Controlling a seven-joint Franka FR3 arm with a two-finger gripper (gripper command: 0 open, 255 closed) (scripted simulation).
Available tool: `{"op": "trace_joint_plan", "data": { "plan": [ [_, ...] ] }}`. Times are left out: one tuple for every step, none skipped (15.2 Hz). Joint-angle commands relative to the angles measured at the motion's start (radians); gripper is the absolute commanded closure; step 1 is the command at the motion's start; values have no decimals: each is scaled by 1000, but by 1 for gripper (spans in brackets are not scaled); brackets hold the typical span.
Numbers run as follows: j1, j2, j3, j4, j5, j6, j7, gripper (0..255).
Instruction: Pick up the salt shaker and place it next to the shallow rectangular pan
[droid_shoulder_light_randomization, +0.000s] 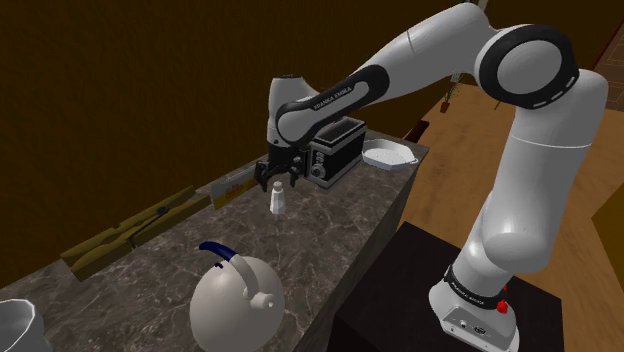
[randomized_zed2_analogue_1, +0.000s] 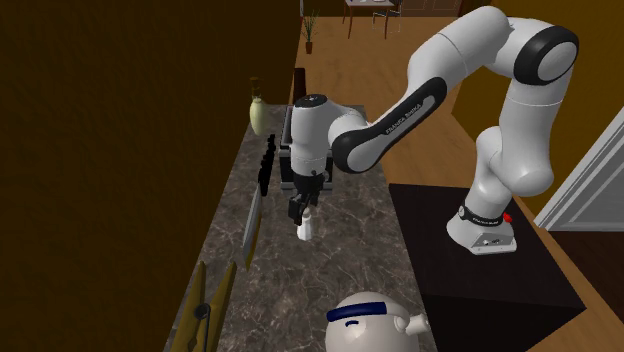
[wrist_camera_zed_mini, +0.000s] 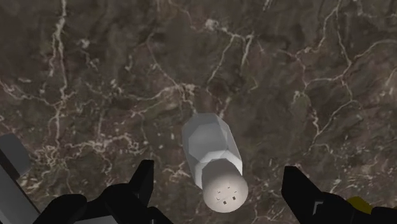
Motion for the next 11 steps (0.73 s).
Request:
{"op": "trace_joint_plan", "data": {
  "plan": [
    [0,3,0,1,-1,3,0,0],
    [0,3,0,1,-1,3,0,0],
    [0,3,0,1,-1,3,0,0],
    [0,3,0,1,-1,3,0,0],
    [0,3,0,1,-1,3,0,0],
    [0,3,0,1,-1,3,0,0],
    [0,3,0,1,-1,3,0,255],
    [0,3,0,1,-1,3,0,255],
    [0,3,0,1,-1,3,0,255],
    [0,3,0,1,-1,3,0,255],
    [0,3,0,1,-1,3,0,255]
  ]
}}
